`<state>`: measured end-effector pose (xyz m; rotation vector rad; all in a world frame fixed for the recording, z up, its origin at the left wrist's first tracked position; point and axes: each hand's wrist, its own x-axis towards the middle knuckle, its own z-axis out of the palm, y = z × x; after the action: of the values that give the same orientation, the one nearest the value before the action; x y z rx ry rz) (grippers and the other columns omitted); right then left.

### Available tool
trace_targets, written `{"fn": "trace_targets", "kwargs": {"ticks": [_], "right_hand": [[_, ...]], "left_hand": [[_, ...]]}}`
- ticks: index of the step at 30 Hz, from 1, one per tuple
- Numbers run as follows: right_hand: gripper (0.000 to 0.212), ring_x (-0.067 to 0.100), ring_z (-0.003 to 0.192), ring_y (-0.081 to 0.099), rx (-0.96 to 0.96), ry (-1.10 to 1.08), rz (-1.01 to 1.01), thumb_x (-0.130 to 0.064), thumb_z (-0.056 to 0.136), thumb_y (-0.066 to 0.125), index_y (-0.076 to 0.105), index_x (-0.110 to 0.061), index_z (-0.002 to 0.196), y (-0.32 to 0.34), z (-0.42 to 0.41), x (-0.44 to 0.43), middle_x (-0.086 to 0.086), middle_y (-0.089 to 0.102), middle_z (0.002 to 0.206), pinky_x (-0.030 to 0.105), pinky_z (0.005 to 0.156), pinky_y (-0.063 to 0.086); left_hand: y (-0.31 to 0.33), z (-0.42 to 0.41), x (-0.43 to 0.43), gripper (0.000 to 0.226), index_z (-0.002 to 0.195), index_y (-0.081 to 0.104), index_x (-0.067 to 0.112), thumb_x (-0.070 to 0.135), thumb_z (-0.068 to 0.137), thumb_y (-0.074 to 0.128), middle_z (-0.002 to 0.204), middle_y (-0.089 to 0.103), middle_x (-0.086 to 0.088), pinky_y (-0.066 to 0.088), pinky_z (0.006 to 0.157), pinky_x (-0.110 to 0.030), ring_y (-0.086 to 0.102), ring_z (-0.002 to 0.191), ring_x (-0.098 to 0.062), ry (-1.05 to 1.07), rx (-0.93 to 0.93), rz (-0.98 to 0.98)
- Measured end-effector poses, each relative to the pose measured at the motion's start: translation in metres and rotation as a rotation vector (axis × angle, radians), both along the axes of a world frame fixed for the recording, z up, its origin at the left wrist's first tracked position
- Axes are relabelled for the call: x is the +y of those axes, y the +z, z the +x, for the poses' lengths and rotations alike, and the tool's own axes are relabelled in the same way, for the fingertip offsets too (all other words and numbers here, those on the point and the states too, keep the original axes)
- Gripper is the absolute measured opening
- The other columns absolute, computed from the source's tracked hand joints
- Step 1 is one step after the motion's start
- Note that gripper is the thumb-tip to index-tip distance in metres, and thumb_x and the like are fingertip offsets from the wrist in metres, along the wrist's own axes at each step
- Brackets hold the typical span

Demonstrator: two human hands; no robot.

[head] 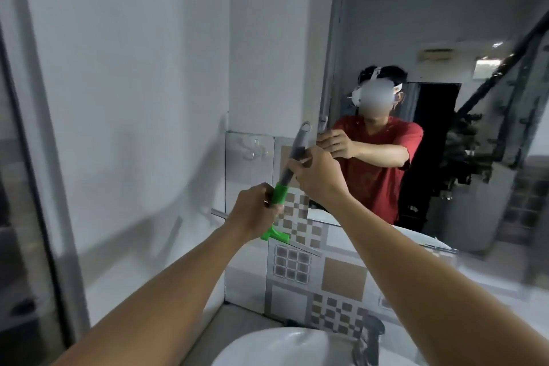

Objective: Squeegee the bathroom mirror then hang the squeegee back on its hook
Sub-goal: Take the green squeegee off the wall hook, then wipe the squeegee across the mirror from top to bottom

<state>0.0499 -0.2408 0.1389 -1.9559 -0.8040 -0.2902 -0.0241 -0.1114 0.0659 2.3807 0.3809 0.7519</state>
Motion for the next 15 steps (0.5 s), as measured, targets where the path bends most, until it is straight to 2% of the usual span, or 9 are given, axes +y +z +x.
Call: {"fn": "trace_targets", "kwargs": {"ticks": [3,5,6,8,10,13,15], "right_hand": [[0.023,0.021,0.081,0.063,-0.115,-0.117,-0.064,-0.039,0.087,0.072,0.065,-0.02,0.097,0.014,-0.012,-0.05,-0.001,0.068,0.09,0.035,0.067,0.05],[0.032,0.021,0.077,0.061,-0.216,-0.253,-0.102,-0.051,0.082,0.074,0.056,-0.025,0.086,0.02,-0.018,-0.083,-0.003,0.065,0.086,0.034,0.06,0.048],[0.039,0.022,0.083,0.06,-0.278,-0.314,-0.115,-0.054,0.08,0.074,0.054,-0.022,0.091,0.022,-0.02,-0.099,0.0,0.064,0.092,0.037,0.063,0.051],[0.048,0.029,0.102,0.055,-0.425,-0.406,-0.172,-0.051,0.082,0.072,0.053,-0.015,0.107,0.024,-0.025,-0.127,0.008,0.06,0.111,0.046,0.081,0.054],[0.044,0.035,0.114,0.049,-0.586,-0.454,-0.297,-0.043,0.088,0.064,0.055,-0.013,0.119,0.026,-0.028,-0.152,0.012,0.056,0.122,0.056,0.099,0.045],[0.035,0.034,0.122,0.049,-0.679,-0.376,-0.472,-0.026,0.096,0.051,0.055,-0.017,0.13,0.032,-0.03,-0.18,0.009,0.06,0.127,0.065,0.107,0.033],[0.03,0.03,0.117,0.057,-0.691,-0.311,-0.521,-0.023,0.098,0.045,0.058,-0.021,0.125,0.037,-0.032,-0.193,0.003,0.066,0.121,0.064,0.106,0.034]], "left_hand": [[0.025,-0.014,-0.031,0.014,0.109,0.065,0.014,0.02,0.096,0.062,0.096,0.07,-0.004,0.043,0.06,-0.02,0.063,0.077,-0.017,-0.054,0.033,0.096],[0.041,-0.019,-0.052,0.013,0.109,0.064,0.016,0.018,0.097,0.062,0.092,0.068,-0.003,0.052,0.062,-0.028,0.065,0.076,-0.018,-0.076,0.047,0.161],[0.049,-0.02,-0.063,0.012,0.109,0.063,0.017,0.018,0.097,0.062,0.091,0.068,-0.004,0.056,0.064,-0.031,0.066,0.074,-0.017,-0.081,0.057,0.198],[0.062,-0.023,-0.085,0.011,0.107,0.063,0.016,0.017,0.097,0.063,0.089,0.067,-0.004,0.055,0.061,-0.031,0.065,0.069,-0.015,-0.097,0.076,0.273],[0.074,-0.024,-0.105,0.009,0.105,0.064,0.012,0.012,0.095,0.063,0.085,0.065,-0.003,0.052,0.059,-0.029,0.062,0.064,-0.014,-0.134,0.076,0.337],[0.094,-0.026,-0.129,0.014,0.103,0.066,0.011,0.003,0.091,0.063,0.087,0.063,-0.001,0.058,0.071,-0.036,0.06,0.069,-0.014,-0.174,0.041,0.44],[0.106,-0.025,-0.138,0.021,0.107,0.067,0.012,0.001,0.09,0.063,0.092,0.062,-0.002,0.056,0.072,-0.035,0.059,0.074,-0.016,-0.185,0.013,0.515]]}}
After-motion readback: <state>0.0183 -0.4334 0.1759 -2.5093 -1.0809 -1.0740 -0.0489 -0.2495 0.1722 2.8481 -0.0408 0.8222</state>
